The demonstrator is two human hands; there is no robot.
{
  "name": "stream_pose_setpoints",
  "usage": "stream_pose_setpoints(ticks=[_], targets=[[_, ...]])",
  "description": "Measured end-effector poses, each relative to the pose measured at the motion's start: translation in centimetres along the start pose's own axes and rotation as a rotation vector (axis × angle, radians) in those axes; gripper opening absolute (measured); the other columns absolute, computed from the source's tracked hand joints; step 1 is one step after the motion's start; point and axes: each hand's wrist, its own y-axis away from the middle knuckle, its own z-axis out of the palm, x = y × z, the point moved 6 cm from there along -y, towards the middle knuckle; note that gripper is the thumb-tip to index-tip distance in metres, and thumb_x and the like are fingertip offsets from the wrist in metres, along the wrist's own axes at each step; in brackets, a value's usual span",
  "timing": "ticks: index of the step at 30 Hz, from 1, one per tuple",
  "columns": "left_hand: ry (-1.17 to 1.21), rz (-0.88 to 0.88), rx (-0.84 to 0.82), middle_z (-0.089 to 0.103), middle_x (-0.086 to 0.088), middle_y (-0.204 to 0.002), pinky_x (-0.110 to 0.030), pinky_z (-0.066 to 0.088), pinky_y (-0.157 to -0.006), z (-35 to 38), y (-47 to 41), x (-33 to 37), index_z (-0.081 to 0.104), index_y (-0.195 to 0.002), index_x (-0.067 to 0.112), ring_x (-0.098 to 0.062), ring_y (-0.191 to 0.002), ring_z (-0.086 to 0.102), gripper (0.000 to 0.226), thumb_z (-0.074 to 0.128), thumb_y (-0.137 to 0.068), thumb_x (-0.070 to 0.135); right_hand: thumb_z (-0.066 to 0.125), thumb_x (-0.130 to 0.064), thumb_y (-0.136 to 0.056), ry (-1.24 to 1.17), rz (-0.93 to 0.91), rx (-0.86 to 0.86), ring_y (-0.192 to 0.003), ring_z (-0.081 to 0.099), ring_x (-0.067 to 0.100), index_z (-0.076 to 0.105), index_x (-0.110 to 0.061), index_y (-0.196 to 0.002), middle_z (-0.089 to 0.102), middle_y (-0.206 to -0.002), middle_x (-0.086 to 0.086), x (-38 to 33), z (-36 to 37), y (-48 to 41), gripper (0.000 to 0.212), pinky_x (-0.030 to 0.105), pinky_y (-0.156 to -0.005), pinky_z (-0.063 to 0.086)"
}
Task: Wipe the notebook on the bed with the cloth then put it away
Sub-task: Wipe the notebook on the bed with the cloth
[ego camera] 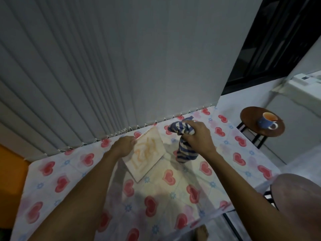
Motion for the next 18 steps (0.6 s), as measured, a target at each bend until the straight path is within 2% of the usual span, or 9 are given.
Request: stream_pose_setpoints(ticks=[2, 4, 5, 7, 10, 12, 14, 15, 18], targets=[[0.278, -0.069, -0.014, 0.06, -0.009, -0.077, -0.031, 0.041, -0.059, 0.7, 0.2, -0.4, 0.059, -0.084, 0.011, -0.025, -0.074, 0.057, 0.033, 0.039, -0.108, 0.021, 0.074, -0.018, -0.083, -0.008, -0.016, -0.023, -0.103, 0.061, 0.026, 0.065, -0.021, -0.127, 0.067, -0.116, 0.009, -0.6, 0.4, -0.1, 0.045, 0.036, -0.092, 0.052], [0.524, -0.177, -0.032, 0.051, -0.004, -0.066, -0.027, 0.03, -0.05, 2.5, 0.7, -0.9, 0.058, -0.08, 0.018, -0.017, -0.058, 0.045, 0.033, 0.038, -0.106, 0.024, 0.075, -0.02, -0.082, -0.004, -0.053, -0.099, -0.105, 0.06, 0.025, 0.061, -0.023, -0.131, 0.064, -0.121, 0.009, -1.1, 1.5, 0.1, 0.051, 0.034, -0.092, 0.05], [0.607, -0.213, -0.043, 0.051, -0.007, -0.068, -0.027, 0.032, -0.052, 3.6, 1.0, -1.0, 0.058, -0.081, 0.02, -0.017, -0.058, 0.044, 0.032, 0.038, -0.105, 0.026, 0.075, -0.02, -0.082, -0.003, -0.084, -0.158, -0.109, 0.06, 0.024, 0.058, -0.024, -0.134, 0.063, -0.124, 0.008, -1.4, 2.3, 0.3, 0.054, 0.034, -0.094, 0.05], [0.753, -0.244, -0.052, 0.06, -0.017, -0.078, -0.035, 0.042, -0.065, 5.6, 1.4, -0.5, 0.061, -0.087, 0.019, -0.024, -0.068, 0.054, 0.029, 0.039, -0.104, 0.025, 0.076, -0.022, -0.083, -0.032, -0.105, -0.302, -0.117, 0.058, 0.024, 0.048, -0.025, -0.141, 0.059, -0.133, 0.007, -1.9, 4.2, 1.3, 0.065, 0.034, -0.099, 0.05], [0.862, -0.257, -0.036, 0.071, -0.025, -0.099, -0.04, 0.051, -0.082, 7.5, 1.6, 1.2, 0.067, -0.099, 0.01, -0.036, -0.09, 0.066, 0.023, 0.046, -0.101, 0.018, 0.075, -0.033, -0.082, -0.065, -0.1, -0.439, -0.119, 0.059, 0.026, 0.035, -0.028, -0.143, 0.056, -0.14, 0.005, -2.3, 7.5, 3.3, 0.074, 0.032, -0.094, 0.049], [0.845, -0.22, -0.035, 0.069, -0.019, -0.1, -0.024, 0.053, -0.079, 8.6, 2.1, 2.3, 0.064, -0.104, 0.004, -0.03, -0.096, 0.063, 0.012, 0.053, -0.1, 0.004, 0.072, -0.044, -0.082, 0.015, -0.17, -0.459, -0.119, 0.06, 0.028, 0.036, -0.03, -0.143, 0.057, -0.141, 0.003, -2.4, 9.6, 4.9, 0.073, 0.037, -0.093, 0.048], [0.85, -0.198, -0.029, 0.068, -0.018, -0.104, -0.006, 0.049, -0.064, 9.7, 3.3, 2.5, 0.061, -0.109, 0.003, -0.022, -0.086, 0.061, 0.011, 0.055, -0.1, 0.001, 0.065, -0.058, -0.083, 0.126, -0.231, -0.475, -0.13, 0.052, 0.029, 0.037, -0.03, -0.147, 0.052, -0.148, 0.001, -1.9, 11.6, 6.8, 0.075, 0.043, -0.103, 0.042], [0.909, -0.225, -0.044, 0.069, -0.016, -0.105, -0.007, 0.052, -0.062, 10.5, 4.3, 2.2, 0.061, -0.111, 0.007, -0.019, -0.081, 0.063, 0.011, 0.054, -0.102, 0.008, 0.062, -0.062, -0.085, 0.173, -0.253, -0.487, -0.14, 0.043, 0.029, 0.035, -0.028, -0.151, 0.046, -0.154, 0.002, -1.4, 12.6, 7.8, 0.079, 0.048, -0.112, 0.034], [1.044, -0.281, -0.121, 0.074, -0.005, -0.097, -0.034, 0.062, -0.069, 13.5, 7.1, 1.4, 0.063, -0.112, 0.015, -0.022, -0.081, 0.07, 0.027, 0.045, -0.104, 0.033, 0.057, -0.054, -0.094, 0.22, -0.328, -0.518, -0.152, 0.023, 0.033, 0.029, -0.022, -0.157, 0.032, -0.163, 0.005, 0.5, 15.0, 10.7, 0.076, 0.059, -0.123, 0.009]])
